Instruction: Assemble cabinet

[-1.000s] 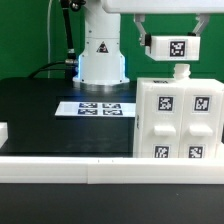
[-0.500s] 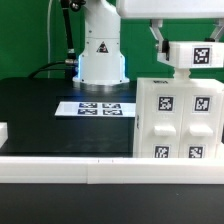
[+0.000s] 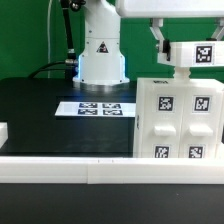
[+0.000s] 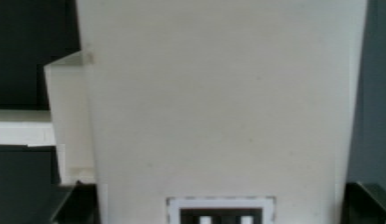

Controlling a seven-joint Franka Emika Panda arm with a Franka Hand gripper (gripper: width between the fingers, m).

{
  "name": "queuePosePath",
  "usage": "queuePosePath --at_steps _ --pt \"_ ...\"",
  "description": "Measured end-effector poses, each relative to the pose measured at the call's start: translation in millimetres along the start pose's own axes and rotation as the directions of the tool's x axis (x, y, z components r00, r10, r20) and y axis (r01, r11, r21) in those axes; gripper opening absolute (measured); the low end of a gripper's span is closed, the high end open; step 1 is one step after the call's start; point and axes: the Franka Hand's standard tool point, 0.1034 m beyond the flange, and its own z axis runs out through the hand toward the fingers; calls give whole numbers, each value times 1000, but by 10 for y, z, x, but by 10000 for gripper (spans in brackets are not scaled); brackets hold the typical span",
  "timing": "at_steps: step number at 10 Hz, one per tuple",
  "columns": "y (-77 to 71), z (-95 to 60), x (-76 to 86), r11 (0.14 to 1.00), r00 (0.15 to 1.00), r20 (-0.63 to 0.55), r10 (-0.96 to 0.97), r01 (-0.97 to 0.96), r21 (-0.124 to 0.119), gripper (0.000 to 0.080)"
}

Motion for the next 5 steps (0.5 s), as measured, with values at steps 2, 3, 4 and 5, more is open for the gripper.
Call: queuePosePath --at_steps 2,3,4,5 --pt "44 -4 -29 1000 999 -27 31 -31 1 561" --pt "46 6 -62 999 998 -24 52 -52 1 561" --pt "47 21 -63 999 999 -22 49 -49 1 561" --pt "48 26 -67 999 999 -21 49 -49 1 561"
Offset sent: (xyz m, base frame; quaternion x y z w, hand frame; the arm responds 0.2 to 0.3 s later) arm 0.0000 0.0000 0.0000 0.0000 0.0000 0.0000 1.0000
